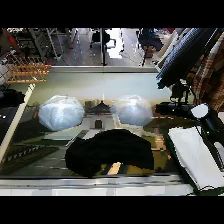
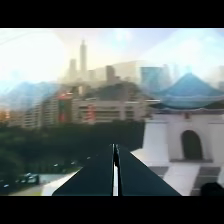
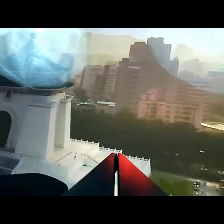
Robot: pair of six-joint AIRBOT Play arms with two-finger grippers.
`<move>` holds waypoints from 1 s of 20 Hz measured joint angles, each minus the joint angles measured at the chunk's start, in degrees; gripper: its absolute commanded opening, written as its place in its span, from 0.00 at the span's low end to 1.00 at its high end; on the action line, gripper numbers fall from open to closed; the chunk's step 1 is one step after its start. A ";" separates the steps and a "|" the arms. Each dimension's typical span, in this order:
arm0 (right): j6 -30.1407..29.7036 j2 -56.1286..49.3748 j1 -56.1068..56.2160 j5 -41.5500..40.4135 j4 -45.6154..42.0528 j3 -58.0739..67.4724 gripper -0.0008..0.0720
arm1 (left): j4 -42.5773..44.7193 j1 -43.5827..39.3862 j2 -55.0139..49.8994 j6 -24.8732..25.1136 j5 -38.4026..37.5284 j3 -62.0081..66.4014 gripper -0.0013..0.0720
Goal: Fold the clothes and pants, and hang the long-sleeved shirts on hangers.
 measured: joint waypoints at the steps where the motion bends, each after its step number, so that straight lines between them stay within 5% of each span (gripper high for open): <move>1: 0.02 0.00 0.00 0.00 0.31 0.00 0.16 | -1.27 -0.02 0.02 0.00 -0.11 0.00 0.83; 2: 0.02 0.00 -0.07 0.13 0.31 0.13 0.34 | -2.34 -0.07 0.02 0.02 -0.94 0.00 0.92; 4: 0.37 0.00 -0.83 2.64 -1.55 0.46 0.58 | -3.87 -0.33 -0.09 0.04 -4.68 -0.22 0.92; 10: -6.73 0.02 -6.14 23.98 -2.69 -6.75 0.65 | -5.35 -6.97 1.20 4.07 -16.65 -16.33 0.94; 11: -7.45 0.02 -6.56 26.71 -1.92 -9.66 0.76 | -5.40 -9.20 1.44 4.70 -16.22 -20.55 0.94; 13: -8.17 0.04 -7.15 30.51 -0.87 -15.93 0.80 | -5.33 -14.10 1.75 6.43 -13.68 -28.83 0.96; 20: -8.57 -0.52 -7.63 29.55 -0.76 -28.13 0.80 | -1.73 -23.93 0.90 8.35 0.90 -42.64 0.94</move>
